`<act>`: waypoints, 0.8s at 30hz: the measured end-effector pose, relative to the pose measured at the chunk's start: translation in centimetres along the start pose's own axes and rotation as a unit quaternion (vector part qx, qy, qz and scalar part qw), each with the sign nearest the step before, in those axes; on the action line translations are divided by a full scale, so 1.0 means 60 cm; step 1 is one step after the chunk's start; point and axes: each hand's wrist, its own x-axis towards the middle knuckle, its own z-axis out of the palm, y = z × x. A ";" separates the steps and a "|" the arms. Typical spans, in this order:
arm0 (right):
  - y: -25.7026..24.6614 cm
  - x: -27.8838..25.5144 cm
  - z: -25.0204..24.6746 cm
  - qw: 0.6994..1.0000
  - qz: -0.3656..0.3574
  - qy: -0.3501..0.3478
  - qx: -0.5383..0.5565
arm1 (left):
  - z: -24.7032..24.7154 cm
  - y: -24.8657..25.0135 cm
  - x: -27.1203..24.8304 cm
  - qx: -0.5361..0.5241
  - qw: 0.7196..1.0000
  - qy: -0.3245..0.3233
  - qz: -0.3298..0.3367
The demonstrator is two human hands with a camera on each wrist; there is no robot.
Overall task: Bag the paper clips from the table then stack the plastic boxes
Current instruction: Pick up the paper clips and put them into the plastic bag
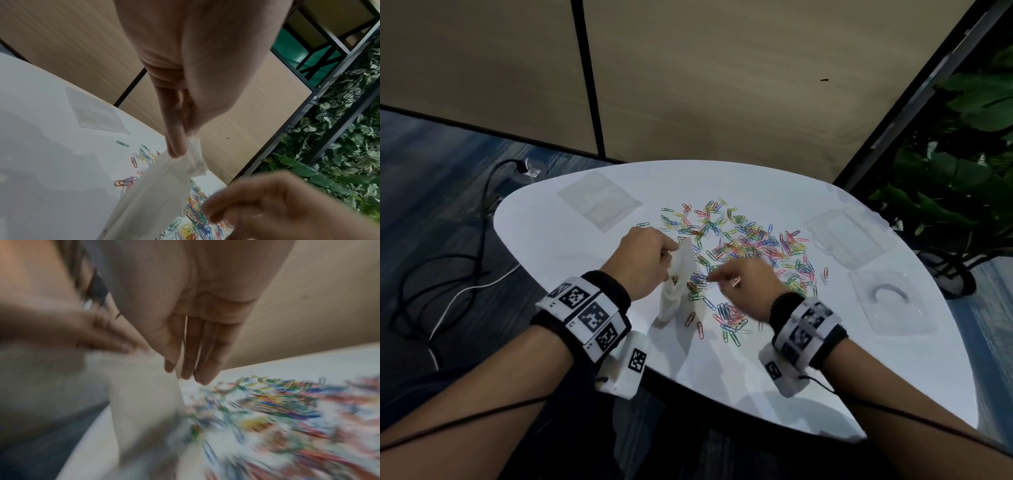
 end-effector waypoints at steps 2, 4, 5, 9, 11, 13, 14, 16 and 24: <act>0.011 -0.019 0.055 0.980 -0.058 -0.128 -0.142 | -0.004 -0.003 0.001 0.015 1.000 -0.003 0.002; 0.021 -0.041 0.111 0.946 -0.143 -0.187 -0.224 | -0.003 -0.006 0.001 0.030 1.000 -0.006 0.006; 0.027 -0.052 0.131 0.929 -0.172 -0.196 -0.264 | -0.003 -0.007 0.001 0.036 0.999 -0.007 0.007; 0.072 -0.076 0.141 0.885 -0.102 -0.213 -0.402 | -0.002 -0.012 -0.001 0.033 0.999 -0.011 0.000; 0.097 -0.077 0.132 0.887 -0.042 -0.205 -0.411 | -0.002 -0.009 -0.001 0.026 1.000 -0.015 -0.008; 0.119 -0.074 0.129 0.907 0.004 -0.180 -0.380 | 0.001 -0.006 0.002 0.035 0.999 -0.019 -0.003; 0.125 -0.071 0.129 0.919 0.015 -0.172 -0.354 | 0.004 -0.004 0.003 0.042 0.999 -0.022 0.004; 0.128 -0.061 0.133 0.934 0.013 -0.154 -0.323 | 0.010 0.002 0.003 0.047 0.998 -0.030 0.012; 0.119 -0.006 0.113 0.978 0.040 -0.038 -0.201 | 0.018 0.015 -0.002 0.034 0.999 -0.043 0.001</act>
